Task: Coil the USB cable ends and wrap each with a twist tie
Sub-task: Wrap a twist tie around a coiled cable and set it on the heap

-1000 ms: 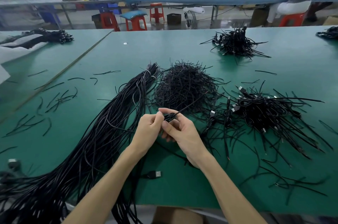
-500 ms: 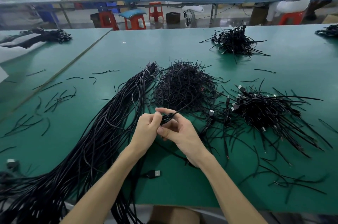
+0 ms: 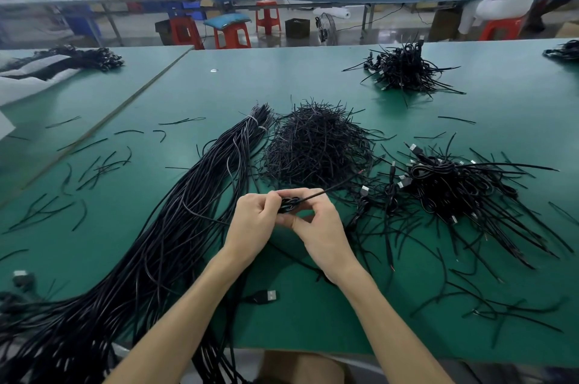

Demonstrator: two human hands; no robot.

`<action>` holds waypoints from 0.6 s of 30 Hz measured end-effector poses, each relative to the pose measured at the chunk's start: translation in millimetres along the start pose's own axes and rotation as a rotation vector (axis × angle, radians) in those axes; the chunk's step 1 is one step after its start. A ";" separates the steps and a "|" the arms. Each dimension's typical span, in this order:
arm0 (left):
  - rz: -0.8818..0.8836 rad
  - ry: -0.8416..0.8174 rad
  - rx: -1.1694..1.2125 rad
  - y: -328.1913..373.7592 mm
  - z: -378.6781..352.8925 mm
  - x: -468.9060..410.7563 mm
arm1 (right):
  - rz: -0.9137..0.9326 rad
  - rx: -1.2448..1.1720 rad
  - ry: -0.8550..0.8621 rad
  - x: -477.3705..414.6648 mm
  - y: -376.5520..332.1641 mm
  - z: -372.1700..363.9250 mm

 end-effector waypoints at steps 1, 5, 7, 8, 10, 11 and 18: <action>0.006 0.007 0.002 -0.6 0.2 0.7 | -0.005 -0.003 0.005 0.0 0.1 0.3; 0.032 0.055 -0.007 0.2 1.8 0.5 | -0.032 0.043 0.023 -1.1 1.6 1.6; 0.034 0.052 -0.017 -0.6 1.0 -0.1 | -0.045 0.062 0.011 -1.2 3.5 1.0; 0.035 0.049 -0.021 -1.4 0.8 -0.2 | -0.056 0.062 -0.002 -1.2 4.3 0.2; 0.036 0.041 -0.018 -2.7 0.1 -0.2 | -0.076 0.056 -0.044 -0.9 6.1 -2.3; 0.032 0.032 -0.015 -2.9 -0.3 -0.4 | -0.079 0.054 -0.065 -0.9 6.7 -3.5; 0.038 0.047 0.018 -4.5 0.3 -2.0 | -0.042 0.050 -0.095 0.6 3.9 -5.1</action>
Point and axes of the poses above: each hand's wrist, its own x-axis away from the middle knuckle, its own z-axis out of the back of the hand, y = z × x, the point moved 5 cm from there along -x, towards the middle knuckle, and after that the axes turned 12 degrees about -z, right-handed, at the moved point
